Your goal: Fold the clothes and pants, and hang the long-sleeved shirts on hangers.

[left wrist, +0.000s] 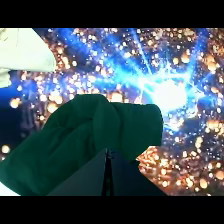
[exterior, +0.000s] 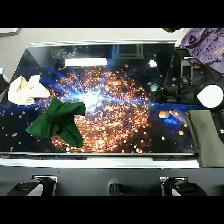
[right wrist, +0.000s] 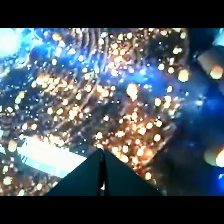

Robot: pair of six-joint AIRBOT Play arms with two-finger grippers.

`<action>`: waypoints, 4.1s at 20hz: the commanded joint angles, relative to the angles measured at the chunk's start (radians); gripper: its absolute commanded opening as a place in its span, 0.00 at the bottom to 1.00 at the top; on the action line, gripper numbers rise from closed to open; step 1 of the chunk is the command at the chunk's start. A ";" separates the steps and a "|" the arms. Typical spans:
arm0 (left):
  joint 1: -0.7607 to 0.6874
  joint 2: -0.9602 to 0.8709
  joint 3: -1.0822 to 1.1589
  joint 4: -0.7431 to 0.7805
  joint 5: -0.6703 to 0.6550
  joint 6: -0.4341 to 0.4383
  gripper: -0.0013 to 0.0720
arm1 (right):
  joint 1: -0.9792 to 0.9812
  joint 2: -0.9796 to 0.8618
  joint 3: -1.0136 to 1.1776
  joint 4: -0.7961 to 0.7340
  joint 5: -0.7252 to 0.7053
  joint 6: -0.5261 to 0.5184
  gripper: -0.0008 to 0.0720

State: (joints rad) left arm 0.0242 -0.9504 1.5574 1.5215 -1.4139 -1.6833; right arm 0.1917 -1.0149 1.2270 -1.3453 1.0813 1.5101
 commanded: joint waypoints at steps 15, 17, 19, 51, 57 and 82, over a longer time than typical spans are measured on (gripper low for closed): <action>-0.001 0.000 0.001 0.000 0.000 0.000 0.04 | 0.000 0.001 0.000 0.000 0.000 0.000 0.06; -0.001 0.000 0.001 0.000 0.000 0.000 0.04 | 0.001 0.001 0.000 0.000 0.000 0.000 0.06; -0.001 0.000 0.001 0.000 0.000 0.000 0.04 | 0.001 0.001 0.000 0.001 -0.024 0.000 0.06; -0.007 -0.408 -0.580 -0.225 0.454 -0.016 0.04 | 0.001 0.001 0.000 0.036 0.186 0.101 0.09; -0.290 -0.383 -0.542 -0.897 0.450 0.234 0.04 | 0.001 0.005 0.000 0.033 0.374 0.137 0.09; 0.137 -0.280 -0.516 -0.784 0.250 0.199 0.87 | -0.249 -0.238 -0.285 0.465 0.004 0.017 0.87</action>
State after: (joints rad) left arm 0.0982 -1.2411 1.0412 0.7284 -1.0725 -1.4837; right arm -0.0326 -1.1168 0.9886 -1.0447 1.2129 1.6882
